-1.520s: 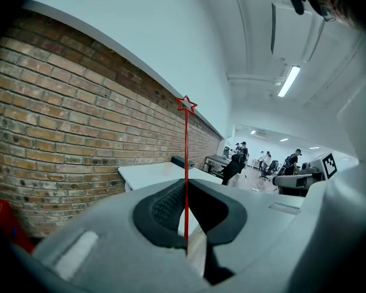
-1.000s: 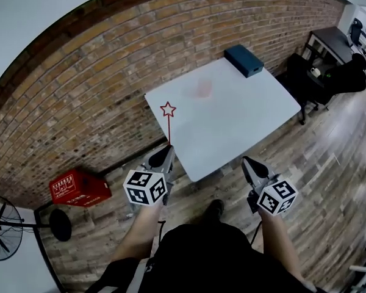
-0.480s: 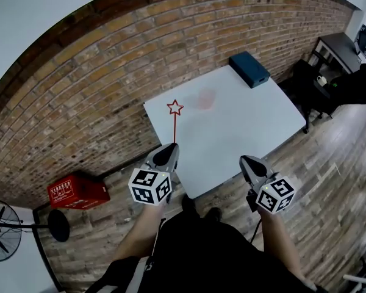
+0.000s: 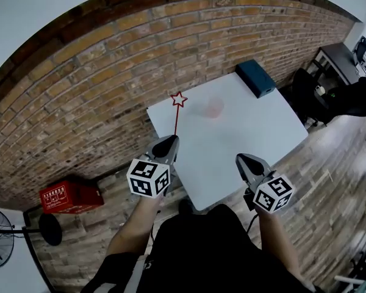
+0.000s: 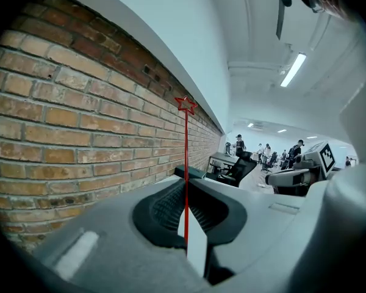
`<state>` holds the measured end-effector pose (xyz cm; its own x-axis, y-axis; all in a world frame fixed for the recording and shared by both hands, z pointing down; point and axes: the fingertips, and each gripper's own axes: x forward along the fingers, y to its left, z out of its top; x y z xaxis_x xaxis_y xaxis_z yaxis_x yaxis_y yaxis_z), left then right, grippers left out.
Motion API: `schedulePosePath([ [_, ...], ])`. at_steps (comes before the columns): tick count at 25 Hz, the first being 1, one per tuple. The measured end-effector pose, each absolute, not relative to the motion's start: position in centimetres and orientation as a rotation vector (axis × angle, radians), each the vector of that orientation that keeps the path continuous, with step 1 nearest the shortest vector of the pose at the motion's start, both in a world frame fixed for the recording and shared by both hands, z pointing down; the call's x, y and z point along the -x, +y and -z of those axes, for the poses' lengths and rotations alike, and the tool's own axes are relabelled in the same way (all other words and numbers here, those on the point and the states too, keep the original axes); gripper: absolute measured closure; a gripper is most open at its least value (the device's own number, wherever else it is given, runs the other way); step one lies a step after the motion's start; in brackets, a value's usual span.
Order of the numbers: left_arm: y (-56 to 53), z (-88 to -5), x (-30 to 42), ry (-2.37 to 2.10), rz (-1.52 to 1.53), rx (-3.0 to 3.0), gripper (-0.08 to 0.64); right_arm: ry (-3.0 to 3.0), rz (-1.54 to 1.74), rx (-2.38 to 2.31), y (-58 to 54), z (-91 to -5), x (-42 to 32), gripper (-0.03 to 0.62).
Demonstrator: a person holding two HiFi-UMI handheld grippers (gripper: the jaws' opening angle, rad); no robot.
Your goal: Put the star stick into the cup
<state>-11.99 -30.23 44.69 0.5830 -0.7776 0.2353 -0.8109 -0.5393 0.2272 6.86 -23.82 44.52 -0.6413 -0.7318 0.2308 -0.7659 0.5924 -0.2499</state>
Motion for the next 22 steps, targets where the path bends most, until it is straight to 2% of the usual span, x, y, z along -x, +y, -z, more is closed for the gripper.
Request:
schedulePosePath([
  [22, -42.6, -48.1, 4.3, -1.252, -0.248, -2.451, 0.545, -2.694, -0.733, -1.17, -34.7, -51.0, -11.6, 0.592],
])
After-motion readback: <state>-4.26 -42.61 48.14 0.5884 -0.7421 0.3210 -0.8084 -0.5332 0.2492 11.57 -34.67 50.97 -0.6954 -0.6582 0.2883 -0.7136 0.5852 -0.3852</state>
